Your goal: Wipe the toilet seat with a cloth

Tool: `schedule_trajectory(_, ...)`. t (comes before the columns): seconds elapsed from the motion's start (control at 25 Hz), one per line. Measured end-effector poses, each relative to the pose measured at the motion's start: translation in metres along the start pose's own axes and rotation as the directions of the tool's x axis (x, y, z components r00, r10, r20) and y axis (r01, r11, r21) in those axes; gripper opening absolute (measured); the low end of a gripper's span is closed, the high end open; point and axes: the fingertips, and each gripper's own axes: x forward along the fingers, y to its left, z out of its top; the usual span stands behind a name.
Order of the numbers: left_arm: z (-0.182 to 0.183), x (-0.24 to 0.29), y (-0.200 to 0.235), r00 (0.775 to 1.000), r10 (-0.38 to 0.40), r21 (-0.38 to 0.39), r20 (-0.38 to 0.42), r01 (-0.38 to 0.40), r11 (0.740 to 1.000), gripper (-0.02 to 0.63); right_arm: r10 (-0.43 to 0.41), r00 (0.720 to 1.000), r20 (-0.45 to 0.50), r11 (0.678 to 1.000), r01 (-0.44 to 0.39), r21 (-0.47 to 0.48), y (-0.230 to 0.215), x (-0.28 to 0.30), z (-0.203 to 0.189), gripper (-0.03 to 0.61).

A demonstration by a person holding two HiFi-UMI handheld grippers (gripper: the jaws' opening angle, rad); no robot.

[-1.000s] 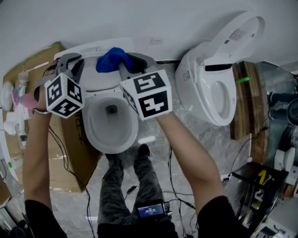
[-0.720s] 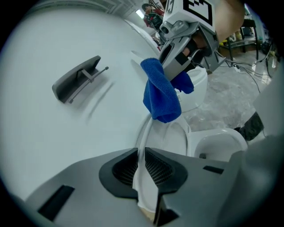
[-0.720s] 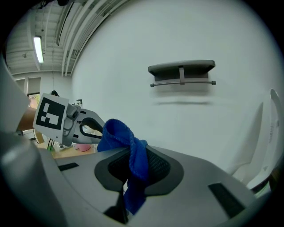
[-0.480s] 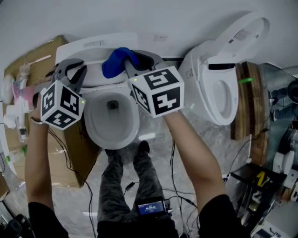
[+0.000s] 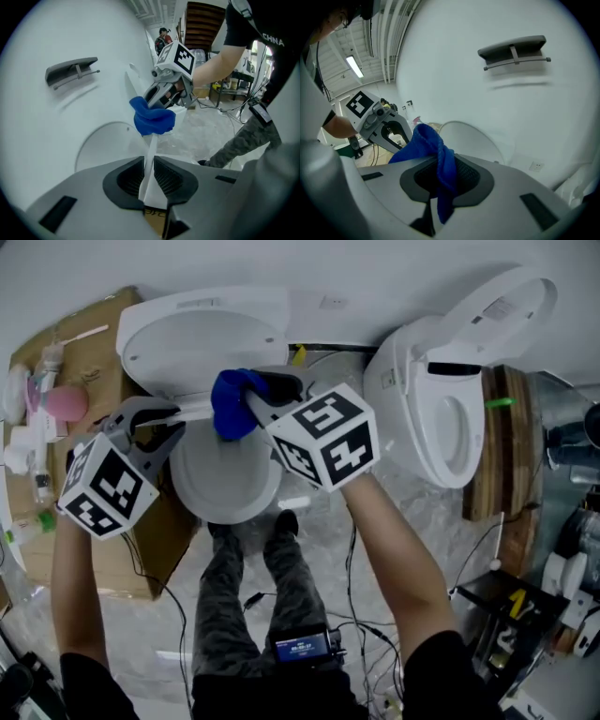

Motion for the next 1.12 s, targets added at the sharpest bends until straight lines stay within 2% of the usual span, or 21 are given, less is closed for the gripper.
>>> schedule_trajectory(0.16,-0.009,0.0,-0.047,0.998,-0.068,-0.04,-0.003,0.068,0.997,0.067,0.047,0.998,-0.036,0.999,-0.048,-0.006,0.024,-0.004,-0.034,0.066)
schedule_trajectory(0.32,-0.026,0.011,-0.097,0.995,-0.099,-0.086,-0.027,0.096,0.992,0.081,0.088,0.995,-0.056,0.996,-0.089,-0.004,0.048,-0.007,-0.071,0.066)
schedule_trajectory(0.56,-0.052,0.026,-0.15,0.998,-0.049,-0.159,-0.035,0.042,0.986,0.106,0.119,0.992,-0.03,0.993,-0.119,0.007,0.075,-0.004,-0.118,0.066)
schedule_trajectory(0.8,-0.084,0.052,-0.21,0.993,-0.071,-0.136,-0.093,0.058,0.989,0.122,0.074,0.997,0.035,0.995,-0.076,0.058,0.092,-0.008,-0.153,0.066)
schedule_trajectory(0.96,-0.113,0.077,-0.249,0.989,-0.063,-0.096,-0.137,0.05,0.994,0.133,-0.01,0.996,0.084,0.996,0.003,0.084,0.103,-0.018,-0.181,0.066)
schedule_trajectory(1.12,-0.144,0.107,-0.287,0.979,-0.059,-0.073,-0.196,0.045,0.996,0.143,-0.083,0.994,0.069,0.987,0.072,0.147,0.111,-0.03,-0.216,0.066)
